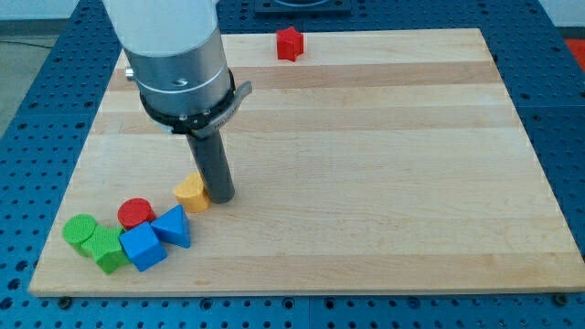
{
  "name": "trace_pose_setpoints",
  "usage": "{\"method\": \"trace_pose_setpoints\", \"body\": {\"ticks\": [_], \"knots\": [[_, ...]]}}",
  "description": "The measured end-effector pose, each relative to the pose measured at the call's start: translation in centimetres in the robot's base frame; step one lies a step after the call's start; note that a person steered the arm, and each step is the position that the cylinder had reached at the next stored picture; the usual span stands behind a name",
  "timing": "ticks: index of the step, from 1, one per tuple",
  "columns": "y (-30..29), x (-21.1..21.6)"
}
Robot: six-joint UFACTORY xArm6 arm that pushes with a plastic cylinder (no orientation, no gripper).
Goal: Push the red star into the yellow heart
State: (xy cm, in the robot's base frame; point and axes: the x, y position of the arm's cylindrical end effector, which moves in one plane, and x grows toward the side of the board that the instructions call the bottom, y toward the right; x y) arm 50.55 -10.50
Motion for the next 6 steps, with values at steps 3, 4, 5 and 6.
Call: {"method": "trace_pose_setpoints", "body": {"ticks": [3, 4, 5, 6], "knots": [[-5.6, 0.1], [-5.6, 0.4], [-2.7, -1.7], [5.7, -7.2]]}}
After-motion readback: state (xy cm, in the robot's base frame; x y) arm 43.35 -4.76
